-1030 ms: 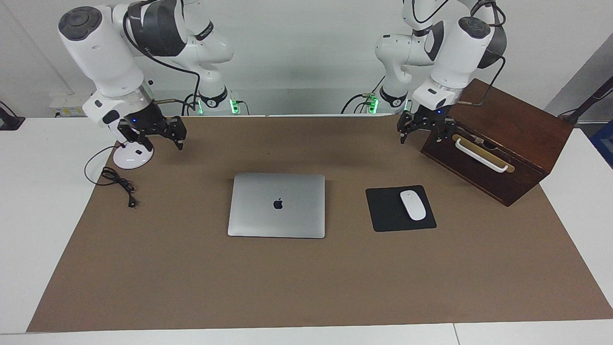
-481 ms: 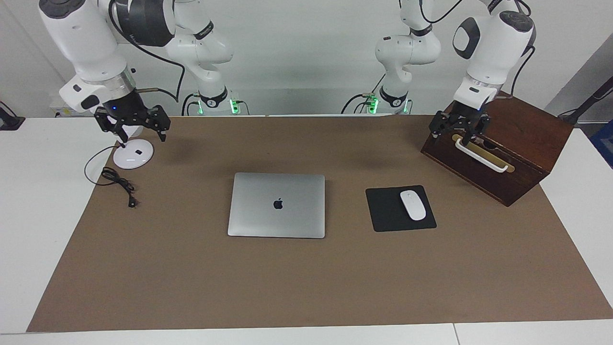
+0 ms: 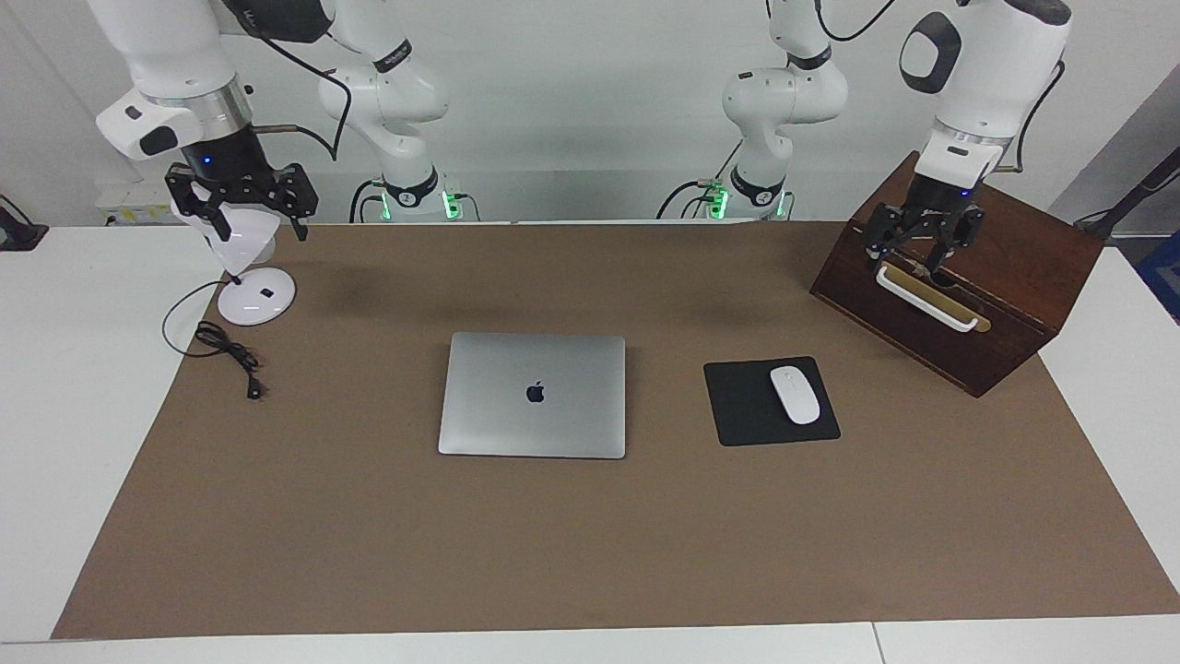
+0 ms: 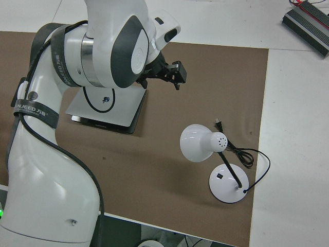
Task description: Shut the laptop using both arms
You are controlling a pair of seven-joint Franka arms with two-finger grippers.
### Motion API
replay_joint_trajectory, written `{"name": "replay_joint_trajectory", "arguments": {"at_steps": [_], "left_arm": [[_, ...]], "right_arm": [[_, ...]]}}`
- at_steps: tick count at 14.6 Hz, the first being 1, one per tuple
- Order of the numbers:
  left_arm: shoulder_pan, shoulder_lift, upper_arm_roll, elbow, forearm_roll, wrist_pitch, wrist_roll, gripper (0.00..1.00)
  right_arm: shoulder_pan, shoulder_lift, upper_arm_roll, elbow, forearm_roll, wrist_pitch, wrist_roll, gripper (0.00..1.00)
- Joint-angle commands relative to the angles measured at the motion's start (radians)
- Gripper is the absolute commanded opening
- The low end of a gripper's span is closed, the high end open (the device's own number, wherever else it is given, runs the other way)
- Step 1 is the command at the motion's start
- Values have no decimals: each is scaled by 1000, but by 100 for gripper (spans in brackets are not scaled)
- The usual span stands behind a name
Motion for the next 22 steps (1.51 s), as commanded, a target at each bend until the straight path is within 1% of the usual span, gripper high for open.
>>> {"name": "replay_joint_trajectory", "arguments": {"at_steps": [1,2,4,9,10,14,22], "left_arm": [[11,109,-10,205,16,-154,-10,100],[11,125,-10,237,17,-185,-9,100],[11,142,-10,270,23,-238,-7,100],[-1,142,-15,262,39,-308,-7,100],[-3,142,-16,261,36,-309,-7,100],[-7,145,-16,261,31,-246,-10,100],[-6,135,-16,241,43,-266,-10,100]], "right_arm": [[-14,-5,0,-16,24,0,29,100],[-17,2,0,-17,24,5,29,100],[-17,4,0,-17,24,0,29,100],[-24,4,-2,-20,23,-6,29,100],[-25,4,-2,-20,23,-3,29,100],[-25,2,-2,-21,23,-6,31,100],[-25,1,-2,-26,23,-8,29,100]]}}
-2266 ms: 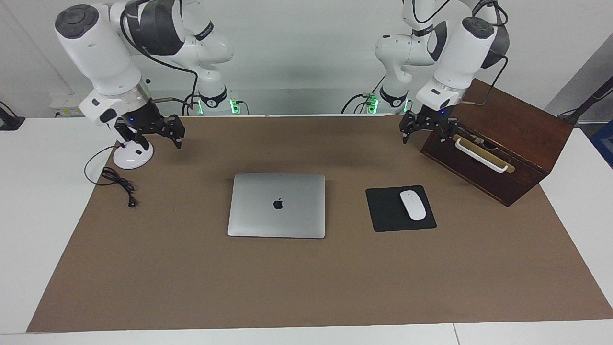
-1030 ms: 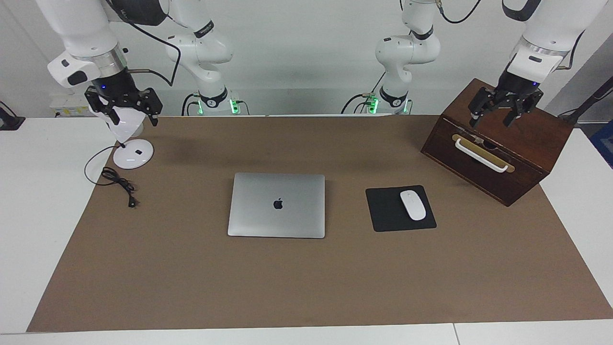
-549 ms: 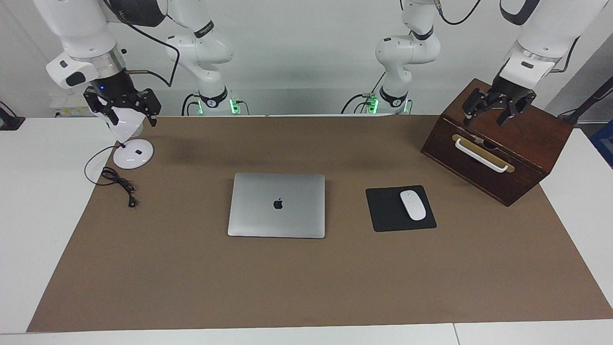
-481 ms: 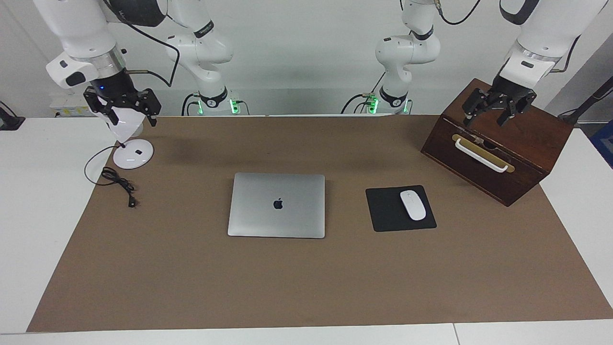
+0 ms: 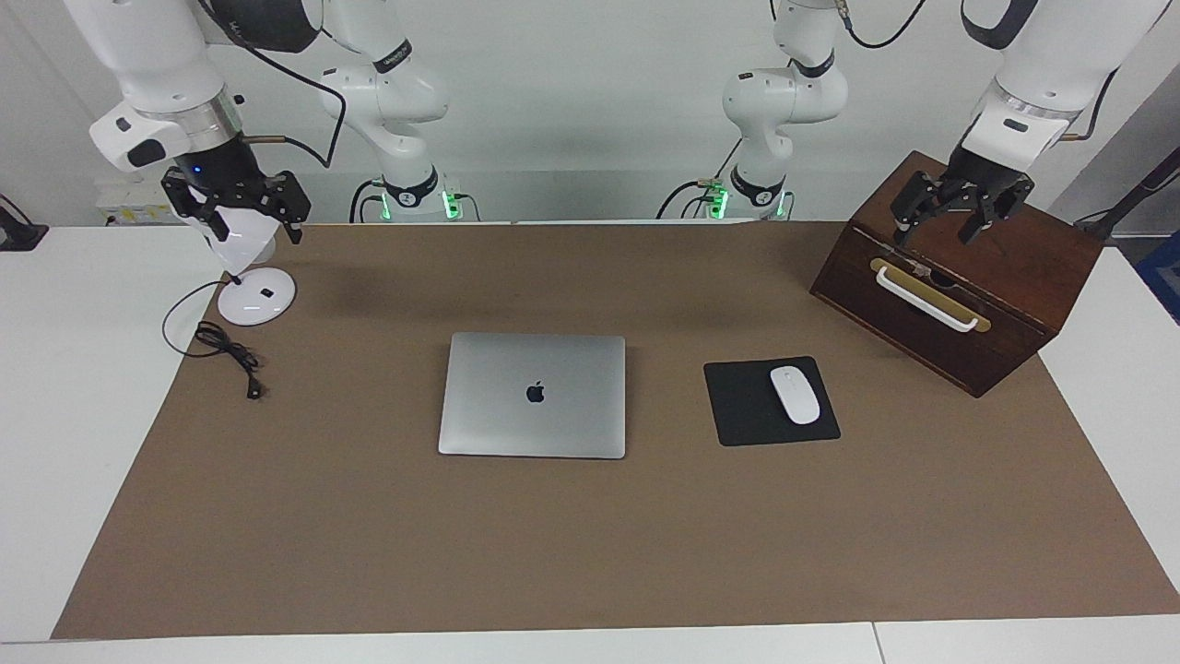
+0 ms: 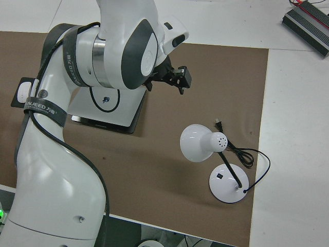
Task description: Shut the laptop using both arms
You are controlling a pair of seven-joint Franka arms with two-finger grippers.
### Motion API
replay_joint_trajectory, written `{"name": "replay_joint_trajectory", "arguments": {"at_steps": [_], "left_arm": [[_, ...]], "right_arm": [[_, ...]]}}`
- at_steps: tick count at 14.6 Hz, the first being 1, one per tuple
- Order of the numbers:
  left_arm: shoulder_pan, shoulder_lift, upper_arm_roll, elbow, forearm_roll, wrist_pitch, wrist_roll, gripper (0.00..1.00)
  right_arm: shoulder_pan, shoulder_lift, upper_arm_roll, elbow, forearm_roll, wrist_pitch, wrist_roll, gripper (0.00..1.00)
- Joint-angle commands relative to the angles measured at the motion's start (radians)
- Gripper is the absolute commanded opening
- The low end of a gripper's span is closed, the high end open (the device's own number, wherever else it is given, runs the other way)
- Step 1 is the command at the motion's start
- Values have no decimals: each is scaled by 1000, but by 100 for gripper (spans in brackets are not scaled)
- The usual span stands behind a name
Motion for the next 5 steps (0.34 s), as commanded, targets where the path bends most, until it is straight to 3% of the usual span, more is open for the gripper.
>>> {"name": "replay_joint_trajectory", "arguments": {"at_steps": [1,5], "left_arm": [[-1,2,-1,1,22,-9,-10,100],[-3,0,-1,-1,22,-7,-10,100]], "right_arm": [[-16,-10,6,-13,19,-6,12,100],[-16,-10,6,-13,19,-8,7,100]]}}
